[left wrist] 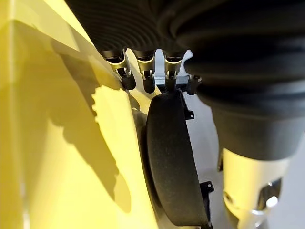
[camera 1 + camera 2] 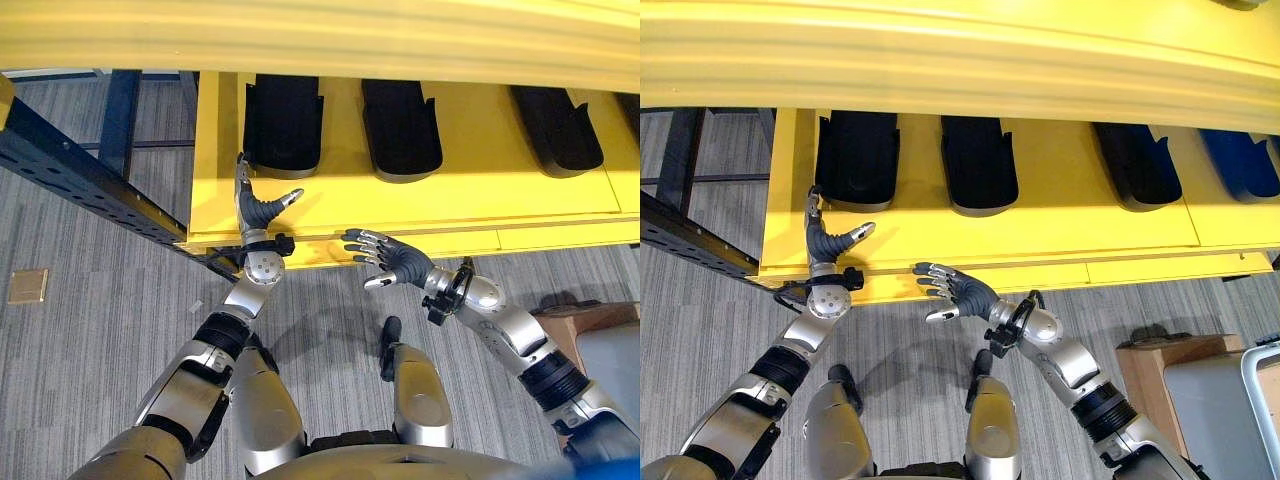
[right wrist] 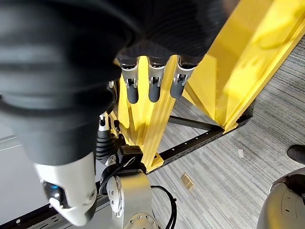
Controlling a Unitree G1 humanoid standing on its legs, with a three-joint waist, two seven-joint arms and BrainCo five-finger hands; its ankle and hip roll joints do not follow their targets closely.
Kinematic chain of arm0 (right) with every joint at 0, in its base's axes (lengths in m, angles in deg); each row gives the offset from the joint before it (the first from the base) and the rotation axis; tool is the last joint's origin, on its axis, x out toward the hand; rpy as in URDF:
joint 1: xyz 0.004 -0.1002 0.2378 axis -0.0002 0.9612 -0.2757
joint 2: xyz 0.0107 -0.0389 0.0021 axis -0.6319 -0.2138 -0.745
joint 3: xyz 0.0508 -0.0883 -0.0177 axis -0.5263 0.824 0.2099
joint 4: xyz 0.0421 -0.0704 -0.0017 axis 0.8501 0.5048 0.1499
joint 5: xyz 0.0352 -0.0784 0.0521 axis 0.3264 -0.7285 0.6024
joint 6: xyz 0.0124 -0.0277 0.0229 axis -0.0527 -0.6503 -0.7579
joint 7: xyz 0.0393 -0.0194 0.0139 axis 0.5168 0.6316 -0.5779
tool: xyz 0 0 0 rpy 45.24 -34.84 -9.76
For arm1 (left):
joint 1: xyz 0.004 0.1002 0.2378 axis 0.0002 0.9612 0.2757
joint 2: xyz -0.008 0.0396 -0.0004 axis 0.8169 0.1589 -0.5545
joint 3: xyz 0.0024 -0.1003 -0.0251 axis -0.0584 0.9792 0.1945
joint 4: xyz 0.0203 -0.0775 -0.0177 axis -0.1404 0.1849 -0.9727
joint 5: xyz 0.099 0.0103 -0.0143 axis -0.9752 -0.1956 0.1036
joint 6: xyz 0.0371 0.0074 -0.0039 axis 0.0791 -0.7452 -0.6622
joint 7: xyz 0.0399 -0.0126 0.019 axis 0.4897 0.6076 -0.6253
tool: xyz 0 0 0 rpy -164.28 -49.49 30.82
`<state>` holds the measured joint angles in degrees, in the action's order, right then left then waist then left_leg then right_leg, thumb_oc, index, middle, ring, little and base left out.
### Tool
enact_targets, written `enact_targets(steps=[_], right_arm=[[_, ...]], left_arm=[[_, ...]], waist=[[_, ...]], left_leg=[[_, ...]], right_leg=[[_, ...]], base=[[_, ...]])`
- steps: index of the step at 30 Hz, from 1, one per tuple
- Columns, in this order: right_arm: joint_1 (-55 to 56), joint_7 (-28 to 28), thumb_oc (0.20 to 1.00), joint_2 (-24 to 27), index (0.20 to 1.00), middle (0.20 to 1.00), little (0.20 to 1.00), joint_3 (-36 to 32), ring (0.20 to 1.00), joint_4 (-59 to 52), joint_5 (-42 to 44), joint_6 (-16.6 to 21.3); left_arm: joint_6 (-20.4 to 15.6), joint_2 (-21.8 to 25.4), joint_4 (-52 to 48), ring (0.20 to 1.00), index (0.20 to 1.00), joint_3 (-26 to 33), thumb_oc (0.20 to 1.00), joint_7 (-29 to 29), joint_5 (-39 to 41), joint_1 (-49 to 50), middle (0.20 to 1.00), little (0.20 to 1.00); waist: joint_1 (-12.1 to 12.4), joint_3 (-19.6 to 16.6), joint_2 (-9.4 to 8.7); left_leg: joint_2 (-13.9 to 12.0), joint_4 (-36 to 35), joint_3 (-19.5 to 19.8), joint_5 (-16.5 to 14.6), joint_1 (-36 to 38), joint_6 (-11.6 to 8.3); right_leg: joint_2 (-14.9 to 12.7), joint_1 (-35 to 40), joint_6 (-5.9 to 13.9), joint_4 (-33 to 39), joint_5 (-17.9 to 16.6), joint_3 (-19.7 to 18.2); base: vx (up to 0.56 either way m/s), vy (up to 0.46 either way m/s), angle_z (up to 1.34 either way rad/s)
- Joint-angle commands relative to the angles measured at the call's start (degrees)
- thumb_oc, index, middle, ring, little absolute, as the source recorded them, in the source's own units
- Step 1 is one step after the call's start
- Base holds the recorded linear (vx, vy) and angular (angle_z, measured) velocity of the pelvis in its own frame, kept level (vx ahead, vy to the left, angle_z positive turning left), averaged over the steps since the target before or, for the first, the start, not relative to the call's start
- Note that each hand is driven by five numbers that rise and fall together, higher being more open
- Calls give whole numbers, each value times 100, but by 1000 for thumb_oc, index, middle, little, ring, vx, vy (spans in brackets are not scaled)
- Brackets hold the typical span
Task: Move parts from the plastic box to the shelf.
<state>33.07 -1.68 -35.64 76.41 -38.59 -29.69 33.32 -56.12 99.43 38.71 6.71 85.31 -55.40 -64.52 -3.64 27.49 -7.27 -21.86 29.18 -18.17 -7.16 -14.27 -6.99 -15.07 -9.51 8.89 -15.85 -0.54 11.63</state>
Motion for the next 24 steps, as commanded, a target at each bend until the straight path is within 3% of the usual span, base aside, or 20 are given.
enact_targets(steps=[1, 3, 5, 9, 14, 19, 24], right_arm=[[62, -51, 1000, -138, 1000, 1000, 1000, -210, 1000, -316, 16, 368], [64, -50, 1000, -140, 1000, 1000, 1000, -209, 1000, -327, 22, 342], [55, -67, 1000, -163, 1000, 1000, 1000, -212, 1000, -331, 32, 316], [67, -29, 1000, -213, 1000, 1000, 1000, -189, 1000, -307, 14, 347], [94, 128, 1000, -271, 1000, 1000, 1000, -171, 1000, -369, -14, 338], [114, 282, 1000, -271, 1000, 1000, 1000, -159, 1000, -422, 25, 334], [153, 343, 1000, -255, 1000, 1000, 1000, -148, 1000, -429, 80, 361]], left_arm=[[-214, -159, -309, 1000, 1000, -379, 1000, -144, -167, 65, 1000, 1000], [-185, -177, -310, 1000, 1000, -384, 1000, -83, -187, 74, 1000, 1000], [-69, -211, -239, 1000, 1000, -331, 1000, 800, -218, 102, 1000, 1000], [-58, -266, -80, 1000, 1000, -66, 1000, 1378, -110, 126, 1000, 1000], [-366, -386, 27, 1000, 1000, 267, 1000, 2275, -164, 240, 1000, 1000], [-963, -431, 29, 1000, 1000, 653, 1000, 3029, -341, 419, 1000, 1000], [-1236, -445, 27, 1000, 1000, 858, 1000, 3193, -449, 564, 1000, 1000]], waist=[[1, -98, -42], [-1, -106, -38], [13, -107, -41], [43, -101, -42], [107, -86, -28], [180, -94, 3], [216, -156, 32]], left_leg=[[151, 27, -193, 46, 53, 244], [156, 9, -202, 52, 66, 244], [157, 12, -184, 60, 55, 240], [155, 21, -142, 67, 44, 216], [173, -3, -98, 79, 61, 190], [206, -73, -65, 87, 126, 177], [252, -214, -68, 132, 251, 170]], right_leg=[[-43, 97, -126, -594, 421, 367], [-43, 105, -123, -579, 415, 368], [-44, 110, -130, -581, 418, 372], [-46, 136, -138, -570, 433, 381], [-81, 181, -137, -552, 443, 434], [-125, 250, -140, -529, 468, 494], [-138, 354, -140, -455, 473, 538]], base=[[0, 0, 0], [0, 0, 0], [0, 0, 0], [0, 0, 0], [0, 0, 0], [0, 0, 0], [25, -23, 5]])
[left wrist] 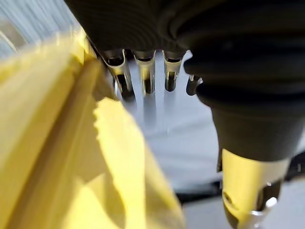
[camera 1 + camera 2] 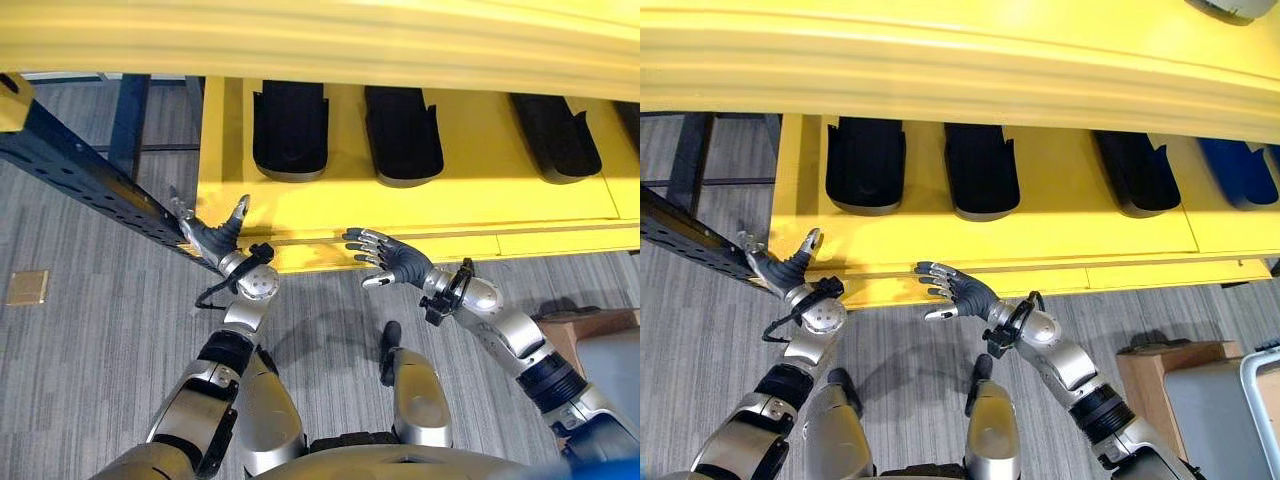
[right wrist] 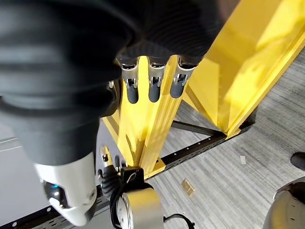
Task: Move parts from the plastic box to the shelf.
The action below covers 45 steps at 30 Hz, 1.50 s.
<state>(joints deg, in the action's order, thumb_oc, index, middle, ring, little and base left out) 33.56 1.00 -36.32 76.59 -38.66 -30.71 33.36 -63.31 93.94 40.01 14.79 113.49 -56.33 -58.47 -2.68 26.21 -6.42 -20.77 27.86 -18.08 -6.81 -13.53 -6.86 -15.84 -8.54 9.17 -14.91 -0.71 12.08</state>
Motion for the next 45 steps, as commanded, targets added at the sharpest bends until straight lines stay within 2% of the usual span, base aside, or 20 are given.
enact_targets(steps=[1, 7, 10, 11, 12, 14, 16, 17, 20, 21, 24, 26, 30, 35, 38, 41, 43, 44, 45], right_arm=[[133, 98, 1000, -183, 1000, 1000, 1000, -164, 1000, -429, 178, 365], [351, 184, 1000, -125, 1000, 1000, 1000, -227, 1000, -568, 159, 356], [538, 209, 1000, -64, 1000, 1000, 1000, -300, 1000, -706, 83, 323], [649, 190, 1000, -32, 1000, 1000, 1000, -368, 1000, -792, 37, 292], [686, 174, 1000, -20, 1000, 1000, 1000, -388, 1000, -801, 28, 291], [830, 149, 1000, 15, 1000, 1000, 1000, -469, 1000, -907, -47, 237], [1050, 84, 1000, 174, 1000, 1000, 1000, -567, 1000, -1074, -131, 225], [1077, 67, 1000, 199, 1000, 1000, 1000, -575, 1000, -1086, -129, 237], [1165, -53, 1000, 304, 1000, 1000, 1000, -632, 1000, -1115, -149, 251], [1223, -86, 1000, 366, 1000, 1000, 1000, -660, 1000, -1142, -171, 212], [1212, -49, 1000, 450, 1000, 1000, 1000, -661, 1000, -1098, -187, 221], [1171, -67, 1000, 495, 1000, 1000, 1000, -679, 1000, -1028, -182, 241], [1203, 49, 1000, 567, 1000, 1000, 1000, -775, 1000, -1027, -236, 244], [1320, 391, 1000, 530, 1000, 1000, 1000, -981, 1000, -1078, -311, 441], [1396, 400, 1000, 565, 1000, 1000, 1000, -1078, 1000, -1174, -343, 442], [1459, 627, 1000, 557, 1000, 1000, 1000, -1167, 1000, -1206, -76, 891], [1528, 1070, 1000, 377, 1000, 1000, 1000, -1233, 1000, -1304, 7, 1228], [1604, 1303, 1000, 257, 1000, 1000, 1000, -1377, 1000, -1278, -125, 1412], [1609, 1307, 1000, 252, 1000, 1000, 1000, -1382, 1000, -1274, -128, 1408]], left_arm=[[-572, 111, -120, 1000, 1000, 83, 1000, 356, -401, 22, 1000, 1000], [-745, 136, -418, 1000, 1000, 169, 1000, -83, -435, 457, 1000, 1000], [-770, 190, -747, 1000, 1000, 134, 1000, -617, -444, 870, 1000, 1000], [-748, 260, -1027, 1000, 1000, 88, 1000, -935, -498, 1128, 1000, 1000], [-753, 276, -1085, 1000, 1000, 74, 1000, -1018, -501, 1207, 1000, 1000], [-690, 383, -1408, 1000, 1000, 24, 1000, -1431, -468, 1554, 1000, 1000], [-699, 572, -1952, 1000, 1000, -163, 1000, -2047, -881, 2214, 1000, 1000], [-695, 588, -2001, 1000, 1000, -187, 1000, -2088, -910, 2285, 1000, 1000], [-565, 789, -2213, 1000, 1000, -220, 1000, -2594, -707, 2641, 1000, 1000], [-520, 834, -2252, 1000, 1000, -195, 1000, -2900, -614, 2913, 1000, 1000], [-559, 889, -2204, 1000, 1000, -226, 1000, -3170, -641, 3222, 1000, 1000], [-557, 922, -2142, 1000, 1000, -250, 1000, -3169, -595, 3324, 1000, 1000], [-801, 1074, -2177, 1000, 1000, -271, 1000, -3380, -634, 3476, 1000, 1000], [-792, 1112, -2280, 1000, 1000, -172, 1000, -3349, -595, 3508, 1000, 1000], [-860, 1219, -2437, 1000, 1000, -69, 1000, -3427, -817, 3514, 1000, 1000], [-953, 1434, -2576, 1000, 1000, -68, 1000, -3346, -1226, 3506, 1000, 1000], [-1014, 1506, -2643, 1000, 1000, -24, 1000, -3355, -1203, 3501, 1000, 1000], [-1051, 1557, -2809, 1000, 1000, 49, 1000, -3440, -1165, 3497, 1000, 1000], [-1068, 1560, -2831, 1000, 1000, 56, 1000, -3426, -1181, 3496, 1000, 1000]], waist=[[128, -61, -40], [166, -219, 44], [205, -357, 112], [228, -442, 142], [234, -451, 153], [267, -549, 182], [333, -752, 225], [343, -778, 230], [392, -933, 282], [430, -1059, 320], [487, -1225, 373], [501, -1288, 388], [462, -1495, 406], [370, -1591, 408], [330, -1630, 422], [282, -1648, 444], [237, -1650, 468], [190, -1633, 496], [186, -1629, 501]], left_leg=[[158, -158, -84, 129, 227, 150], [284, -655, -142, 311, 567, 124], [360, -1035, -186, 473, 782, 87], [386, -1254, -267, 642, 841, 116], [390, -1263, -226, 581, 904, 52], [397, -1472, -273, 679, 1028, 11], [324, -1959, -382, 917, 1281, -101], [313, -2017, -397, 951, 1315, -117], [228, -2299, -457, 1093, 1462, -204], [136, -2536, -498, 1247, 1571, -270], [-3, -2744, -578, 1407, 1694, -373], [-10, -2746, -597, 1395, 1729, -380], [-21, -2725, -721, 1369, 1906, -360], [-14, -2698, -726, 1395, 1956, -363], [-5, -2632, -740, 1357, 1948, -341], [33, -2589, -730, 1257, 1944, -281], [68, -2573, -697, 1152, 1918, -198], [59, -2495, -597, 1142, 1858, -160], [58, -2486, -585, 1150, 1850, -159]], right_leg=[[-63, 294, -168, -508, 485, 505], [-74, 522, -156, -173, 398, 570], [-100, 665, -134, 121, 284, 645], [-120, 683, -164, 299, 143, 721], [-129, 740, -113, 297, 196, 712], [-159, 822, -87, 475, 99, 792], [-210, 971, -28, 902, -147, 945], [-209, 993, -24, 952, -177, 961], [-198, 1089, -8, 1150, -253, 1076], [-175, 1170, -9, 1312, -320, 1165], [-142, 1292, -15, 1550, -418, 1306], [-131, 1321, -24, 1582, -423, 1338], [-107, 1421, -45, 1620, -431, 1395], [-82, 1434, -21, 1706, -495, 1309], [-79, 1427, -25, 1705, -489, 1280], [-100, 1396, -40, 1527, -386, 1218], [-96, 1328, -108, 1201, -152, 1123], [-21, 1240, -222, 874, 113, 1028], [-14, 1229, -235, 850, 134, 1017]], base=[[41, -33, 5], [63, -23, 4], [77, -10, 4], [75, -3, 4], [76, -5, 2], [96, -8, 2], [94, -8, -3], [64, 0, -9], [20, -3, 0], [0, 0, 0], [15, -12, -4], [-9, -5, -2], [33, -23, -7], [43, -32, -3], [48, -19, -5], [84, -32, -4], [103, -92, 2], [96, -117, 5], [65, -99, 8]])
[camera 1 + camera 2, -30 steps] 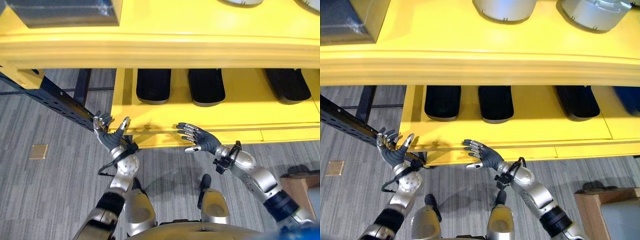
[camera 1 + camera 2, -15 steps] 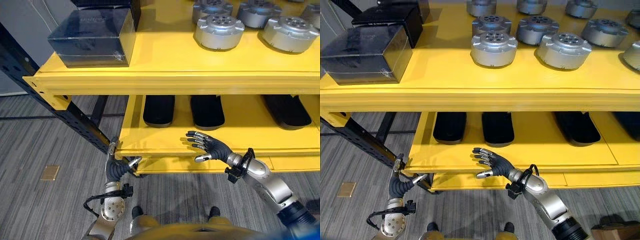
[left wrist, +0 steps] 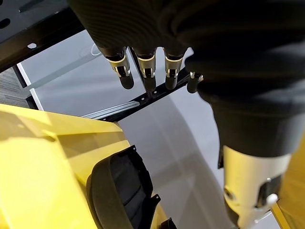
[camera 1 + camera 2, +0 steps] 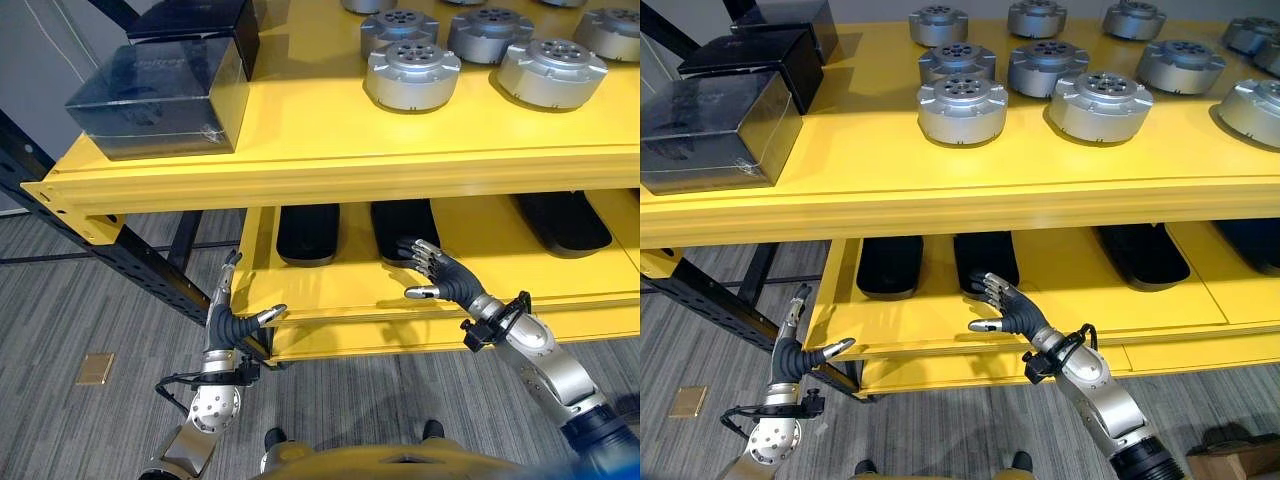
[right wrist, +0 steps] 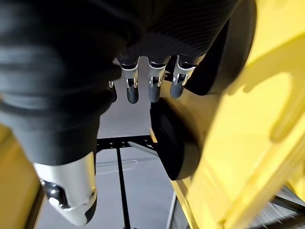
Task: Move parts from the plastic box to the shelf.
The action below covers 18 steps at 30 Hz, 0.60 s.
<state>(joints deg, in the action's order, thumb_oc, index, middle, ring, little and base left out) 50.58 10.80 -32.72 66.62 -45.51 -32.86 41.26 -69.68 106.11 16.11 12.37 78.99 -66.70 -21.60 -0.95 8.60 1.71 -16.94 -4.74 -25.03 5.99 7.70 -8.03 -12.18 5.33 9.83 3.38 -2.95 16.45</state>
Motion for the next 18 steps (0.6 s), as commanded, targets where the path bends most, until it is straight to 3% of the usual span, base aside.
enact_targets(steps=[1, 3, 5, 8, 10, 13, 18], right_arm=[[-68, 370, 1000, -99, 1000, 1000, 1000, -394, 1000, -590, 73, 634], [-38, 549, 1000, -63, 1000, 1000, 1000, -418, 1000, -545, 24, 782], [-30, 632, 1000, -33, 1000, 1000, 1000, -531, 1000, -463, 693, 866], [-14, 799, 1000, -60, 1000, 1000, 1000, -563, 1000, -479, 580, 1047], [99, 1438, 1000, -93, 1000, 1000, 1000, -640, 1000, -623, 260, 1406], [346, 2292, 1000, -216, 1000, 1000, 1000, -828, 1000, -615, 108, 1410], [412, 2525, 1000, -184, 1000, 1000, 1000, -852, 1000, -543, -299, 1714]], left_arm=[[-448, 359, -510, 1000, 1000, 323, 1000, 27, -122, -183, 1000, 1000], [-549, 390, -641, 1000, 1000, 387, 1000, 18, -79, -193, 1000, 1000], [-748, 452, -869, 1000, 1000, 400, 1000, -90, -264, -234, 1000, 1000], [-736, 468, -933, 1000, 1000, 383, 1000, -120, -297, -231, 1000, 1000], [-647, 480, -1076, 1000, 1000, 326, 1000, 133, -280, -232, 1000, 1000], [-525, 450, -1239, 1000, 1000, 436, 1000, 364, -272, -185, 1000, 1000], [-439, 574, -1239, 1000, 1000, 441, 1000, 356, -312, -203, 1000, 1000]], waist=[[2, 143, -297], [-22, 159, -268], [-73, 165, -226], [-89, 165, -213], [-177, 159, -181], [-252, 137, -152], [-283, 248, -77]], left_leg=[[-335, 793, 139, -96, -289, -48], [-373, 844, 194, -6, -319, -71], [-387, 866, 229, 75, -361, -91], [-393, 867, 231, 101, -369, -97], [-393, 872, 207, 143, -352, -92], [-359, 874, 132, 157, -372, 16], [-346, 1021, 215, 22, -492, -24]], right_leg=[[-361, -184, -329, -1028, 402, 559], [-321, -214, -380, -1084, 465, 509], [-278, -246, -428, -1143, 528, 457], [-279, -265, -436, -1177, 548, 447], [-276, -274, -461, -1201, 576, 389], [-248, -296, -523, -1173, 519, 352], [-203, -505, -566, -1641, 846, 302]], base=[[19, -39, 2], [39, -49, -4], [37, -34, -9], [4, -2, -1], [29, 17, -6], [37, -17, -5], [16, -127, -6]])
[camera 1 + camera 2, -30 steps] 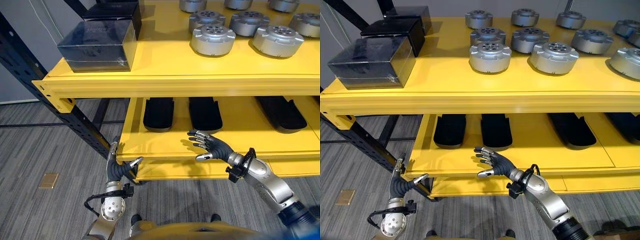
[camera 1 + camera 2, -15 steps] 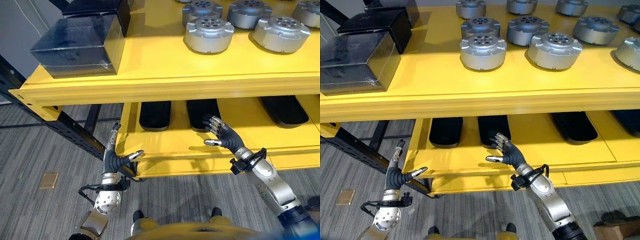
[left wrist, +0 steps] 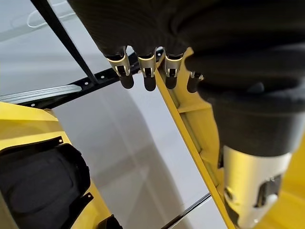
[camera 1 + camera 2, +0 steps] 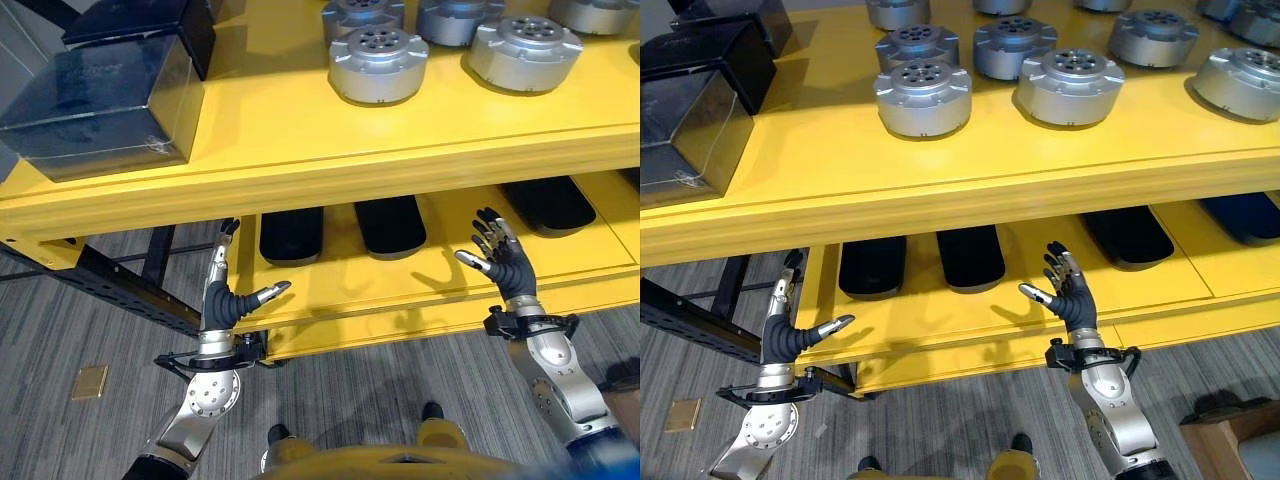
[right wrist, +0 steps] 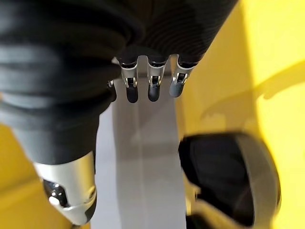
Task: Move parts from the plastic box to the shelf.
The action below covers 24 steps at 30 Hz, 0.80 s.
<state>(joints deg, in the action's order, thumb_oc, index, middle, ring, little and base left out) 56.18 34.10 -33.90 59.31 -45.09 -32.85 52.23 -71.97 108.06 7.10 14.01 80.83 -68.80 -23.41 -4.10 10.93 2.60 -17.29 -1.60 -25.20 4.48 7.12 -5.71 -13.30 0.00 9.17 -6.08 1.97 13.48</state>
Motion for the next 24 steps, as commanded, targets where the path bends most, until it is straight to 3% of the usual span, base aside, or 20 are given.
enact_targets(steps=[1, 3, 4, 5, 6, 7, 8, 12, 14, 15, 17, 19, 24], right_arm=[[-148, 195, 1000, -66, 1000, 1000, 1000, -121, 1000, -585, -300, 618], [-252, 205, 1000, -46, 1000, 1000, 1000, -107, 1000, -353, -132, 692], [-290, 197, 1000, -33, 1000, 1000, 1000, -103, 1000, -220, -26, 732], [-454, 40, 1000, -75, 1000, 1000, 1000, -9, 1000, 41, 54, 724], [-474, 49, 1000, -106, 1000, 1000, 1000, 24, 1000, 41, 27, 689], [-480, 99, 1000, -146, 1000, 1000, 1000, 63, 1000, -4, -91, 621], [-467, 113, 1000, -154, 1000, 1000, 1000, 76, 1000, -33, -110, 574], [-283, 40, 1000, -140, 1000, 1000, 1000, 93, 1000, -38, 20, 506], [26, -204, 1000, -126, 1000, 1000, 1000, -21, 1000, -134, 108, 453], [64, -259, 1000, -127, 1000, 1000, 1000, -42, 1000, -139, 107, 436], [142, -371, 1000, -175, 1000, 1000, 1000, -35, 1000, -118, 88, 435], [184, -552, 1000, -240, 1000, 1000, 1000, -4, 1000, -26, 180, 450], [102, -634, 1000, -299, 1000, 1000, 1000, 23, 1000, 84, 425, 354]], left_arm=[[-210, 378, -338, 1000, 1000, 277, 1000, 172, -101, -22, 1000, 1000], [-74, 414, -395, 1000, 1000, 284, 1000, 663, -617, 18, 1000, 1000], [76, 434, -342, 1000, 1000, 316, 1000, 885, -430, 41, 1000, 1000], [46, 437, -176, 1000, 1000, 547, 1000, 1178, -179, 4, 1000, 1000], [28, 400, -175, 1000, 1000, 617, 1000, 1137, -50, -22, 1000, 1000], [-11, 295, -128, 1000, 1000, 748, 1000, 977, 322, -112, 1000, 1000], [-9, 271, -123, 1000, 1000, 785, 1000, 936, 323, -151, 1000, 1000], [4, 199, -147, 1000, 1000, 896, 1000, 783, 343, -184, 1000, 1000], [21, 97, -336, 1000, 1000, 999, 1000, 692, 340, -7, 1000, 1000], [32, 88, -363, 1000, 1000, 1011, 1000, 671, 358, 22, 1000, 1000], [61, 31, -474, 1000, 1000, 1042, 1000, 621, 252, 121, 1000, 1000], [39, -25, -542, 1000, 1000, 1028, 1000, 617, 275, 334, 1000, 1000], [-77, -91, -612, 1000, 1000, 1006, 1000, 483, 157, 524, 1000, 1000]], waist=[[32, 15, -165], [72, 64, -162], [90, 55, -178], [158, 49, -221], [169, 74, -236], [130, 123, -271], [117, 130, -276], [86, 101, -282], [107, 31, -277], [113, 14, -273], [199, -87, -290], [438, -188, -368], [622, -330, -467]], left_leg=[[-310, 706, 232, 174, -434, -256], [-360, 818, 313, 186, -500, -257], [-399, 846, 346, 227, -483, -274], [-663, 1027, 412, 766, -600, -461], [-778, 1116, 346, 1016, -688, -540], [-954, 1253, 27, 1329, -808, -663], [-967, 1273, -96, 1364, -821, -681], [-532, 1367, -378, 1030, -866, -547], [127, 1331, -358, 598, -875, -313], [226, 1284, -356, 503, -856, -262], [761, 995, -160, -32, -750, 8], [1272, 849, 606, -554, -727, 248], [1390, 347, 720, -444, -444, 321]], right_leg=[[-91, 29, -499, -694, 354, 600], [-26, -60, -614, -914, 514, 627], [12, -83, -665, -992, 579, 649], [132, -146, -827, -1127, 726, 741], [162, -109, -867, -1084, 718, 803], [216, 28, -908, -904, 662, 1040], [235, 64, -916, -867, 662, 1117], [369, 239, -939, -641, 634, 1307], [504, 425, -841, -197, 400, 1227], [513, 440, -820, -151, 367, 1212], [531, 471, -711, 64, 185, 1094], [587, 459, -609, 203, 52, 775], [646, 566, -540, 547, -159, 828]], base=[[-13, -205, -12], [47, -233, -10], [100, -421, -15], [72, -368, -13], [21, -405, -20], [-28, -209, -18], [-41, -220, 11], [2, -107, 62], [39, -20, 30], [25, 51, 17], [19, 81, 7], [33, 88, -5], [-47, 119, -19]])
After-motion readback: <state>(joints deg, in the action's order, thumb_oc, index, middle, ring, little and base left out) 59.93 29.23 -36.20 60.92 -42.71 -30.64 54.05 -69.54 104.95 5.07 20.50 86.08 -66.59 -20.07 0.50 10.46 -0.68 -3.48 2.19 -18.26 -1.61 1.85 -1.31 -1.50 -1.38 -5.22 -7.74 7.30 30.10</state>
